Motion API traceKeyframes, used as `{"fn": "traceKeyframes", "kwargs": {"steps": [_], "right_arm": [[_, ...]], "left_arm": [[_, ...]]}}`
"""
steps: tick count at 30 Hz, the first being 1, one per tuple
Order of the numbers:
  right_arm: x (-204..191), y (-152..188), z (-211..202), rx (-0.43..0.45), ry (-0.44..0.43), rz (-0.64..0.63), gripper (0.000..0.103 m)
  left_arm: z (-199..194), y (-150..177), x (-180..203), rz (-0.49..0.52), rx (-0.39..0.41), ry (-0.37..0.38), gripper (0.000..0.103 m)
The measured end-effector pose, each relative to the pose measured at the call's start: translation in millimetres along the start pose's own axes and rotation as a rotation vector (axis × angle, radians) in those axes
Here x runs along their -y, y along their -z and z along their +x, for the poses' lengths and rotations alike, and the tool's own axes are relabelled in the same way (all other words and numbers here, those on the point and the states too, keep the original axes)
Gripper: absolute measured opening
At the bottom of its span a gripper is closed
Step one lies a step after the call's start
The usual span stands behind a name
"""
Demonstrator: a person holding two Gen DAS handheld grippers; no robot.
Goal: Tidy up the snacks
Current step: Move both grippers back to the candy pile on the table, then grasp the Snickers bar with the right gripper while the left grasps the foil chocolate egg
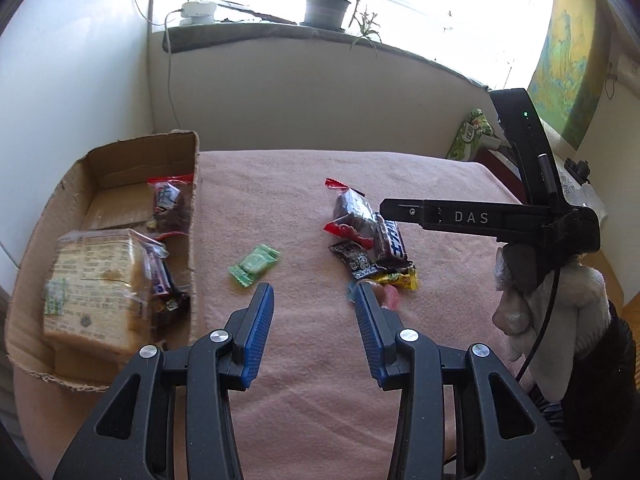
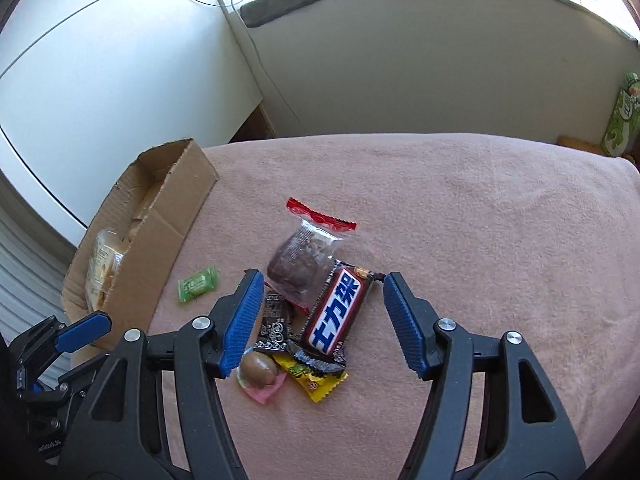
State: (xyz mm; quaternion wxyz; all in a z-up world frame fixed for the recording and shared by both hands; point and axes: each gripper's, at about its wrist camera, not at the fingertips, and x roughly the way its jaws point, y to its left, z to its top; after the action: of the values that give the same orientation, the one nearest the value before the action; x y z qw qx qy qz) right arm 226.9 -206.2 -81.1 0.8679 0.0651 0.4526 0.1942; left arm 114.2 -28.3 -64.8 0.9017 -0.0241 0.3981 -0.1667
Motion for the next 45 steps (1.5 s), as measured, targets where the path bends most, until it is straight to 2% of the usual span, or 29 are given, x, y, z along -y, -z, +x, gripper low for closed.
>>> {"fn": "traceKeyframes", "kwargs": {"steps": [9, 20, 28, 30, 33, 45], "right_arm": [[19, 11, 27, -0.083, -0.047, 0.056, 0.065], [10, 15, 31, -0.074, -0.018, 0.003, 0.065], [1, 17, 33, -0.068, 0.025, -0.056, 0.046], [1, 16, 32, -0.07, 0.024, -0.057, 0.037], [2, 16, 31, -0.069, 0.021, -0.053, 0.035], [7, 18, 27, -0.048, 0.037, -0.031, 0.033]], "left_arm": [[41, 2, 26, 0.009, -0.068, 0.068, 0.042], [70, 0, 35, 0.027, -0.113, 0.049, 0.042], [79, -1, 33, 0.02, -0.123, 0.055, 0.042], [80, 0, 35, 0.033, -0.12, 0.051, 0.041], [81, 0, 38, 0.047, -0.119, 0.062, 0.029], [80, 3, 42, 0.057, -0.102, 0.054, 0.027]]}}
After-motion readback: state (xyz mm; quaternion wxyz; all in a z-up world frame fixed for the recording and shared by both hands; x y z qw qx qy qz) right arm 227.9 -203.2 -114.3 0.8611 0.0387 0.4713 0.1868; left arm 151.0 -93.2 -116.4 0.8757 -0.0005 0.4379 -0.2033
